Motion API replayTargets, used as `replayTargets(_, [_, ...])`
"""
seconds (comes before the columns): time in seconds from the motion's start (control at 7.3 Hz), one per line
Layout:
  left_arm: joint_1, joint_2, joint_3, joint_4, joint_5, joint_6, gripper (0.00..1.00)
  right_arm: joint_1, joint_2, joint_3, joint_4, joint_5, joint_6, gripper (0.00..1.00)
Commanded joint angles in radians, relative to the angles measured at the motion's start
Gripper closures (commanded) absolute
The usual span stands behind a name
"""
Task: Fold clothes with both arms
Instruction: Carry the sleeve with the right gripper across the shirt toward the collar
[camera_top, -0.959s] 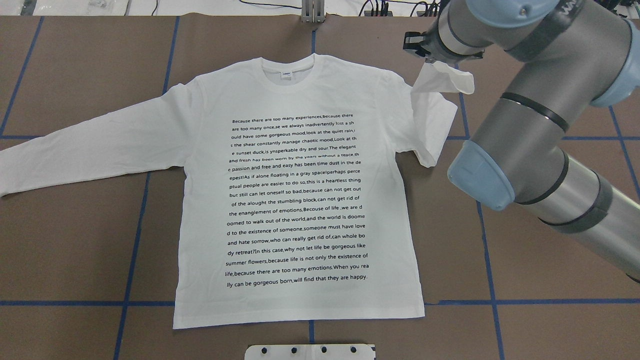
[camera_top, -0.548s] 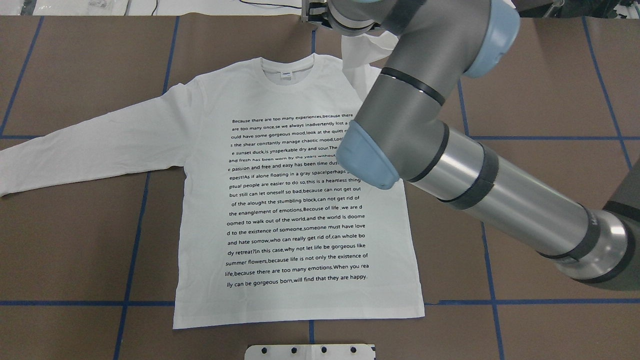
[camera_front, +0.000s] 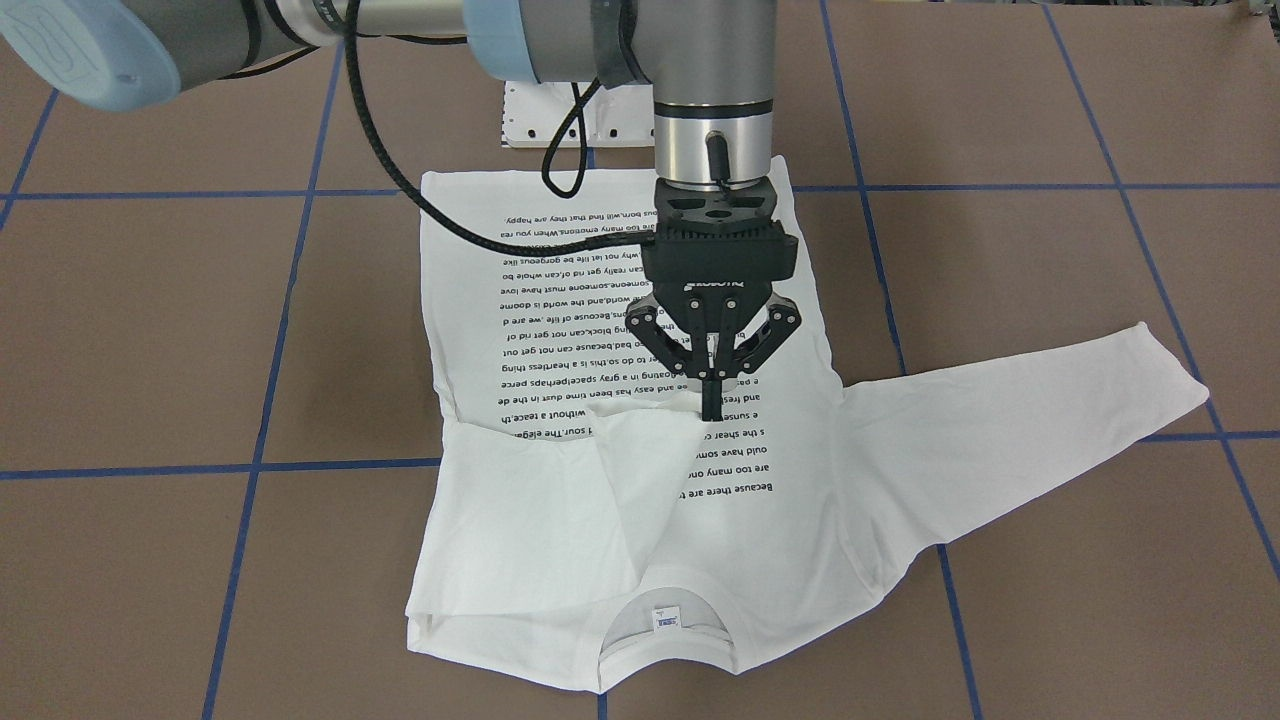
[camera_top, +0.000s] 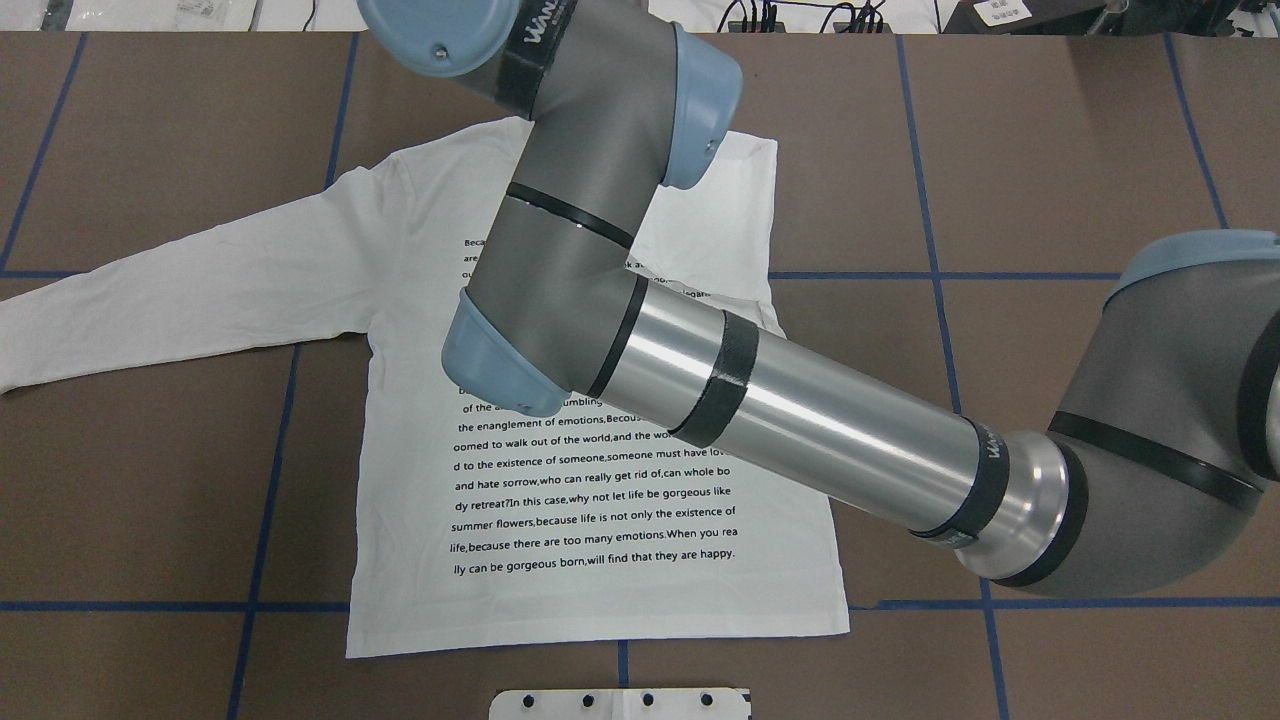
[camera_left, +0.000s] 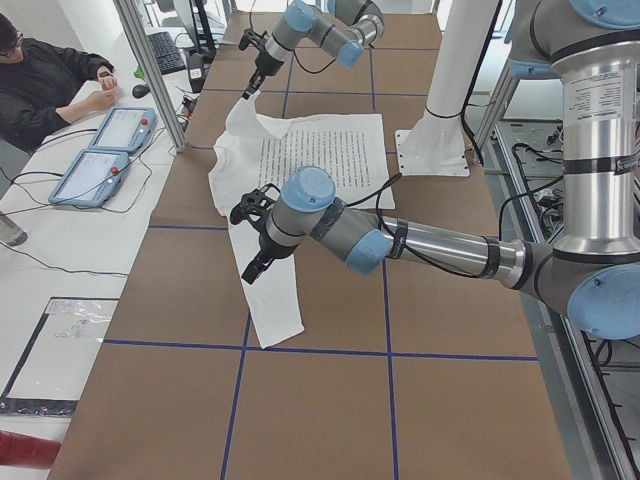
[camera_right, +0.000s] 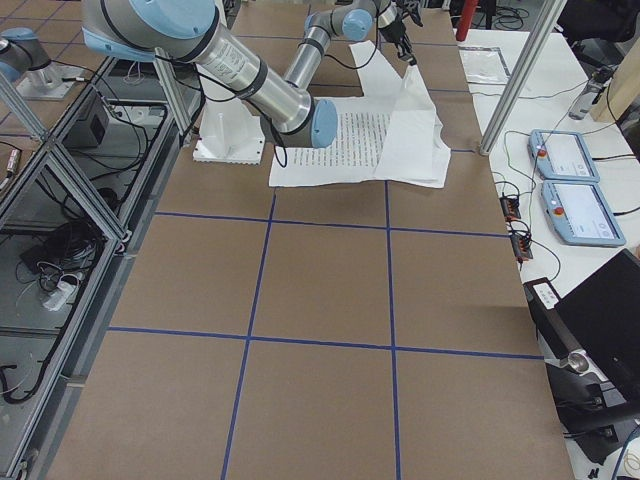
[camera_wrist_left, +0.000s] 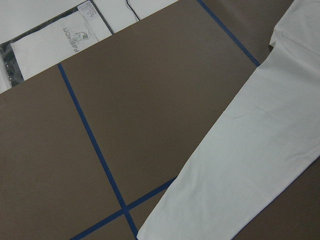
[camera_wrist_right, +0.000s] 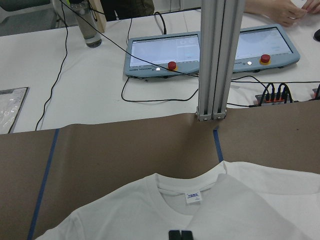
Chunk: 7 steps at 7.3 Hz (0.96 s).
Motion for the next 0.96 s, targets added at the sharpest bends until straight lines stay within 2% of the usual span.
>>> replayTargets(0.0, [-0.001, 0.001, 0.0, 0.0, -0.001, 0.0, 0.0, -0.095, 0.012, -0.063, 0.023, -0.11, 0.008, 1.0])
replayTargets(0.14, [-0.001, 0.001, 0.002, 0.0, -0.001, 0.0, 0.0, -0.116, 0.007, -0.095, 0.043, -0.129, 0.016, 0.27])
replayTargets(0.27, [-0.001, -0.001, 0.002, 0.0, -0.001, 0.0, 0.0, -0.132, 0.016, -0.129, 0.055, -0.15, 0.03, 0.01])
replayTargets(0.69, [-0.001, -0.001, 0.0, 0.0, -0.001, 0.0, 0.0, -0.123, 0.032, -0.133, 0.054, -0.126, 0.036, 0.0])
replayTargets(0.82, [0.001, -0.001, -0.001, 0.0, -0.001, -0.002, 0.0, -0.089, 0.012, -0.133, 0.055, -0.052, 0.044, 0.0])
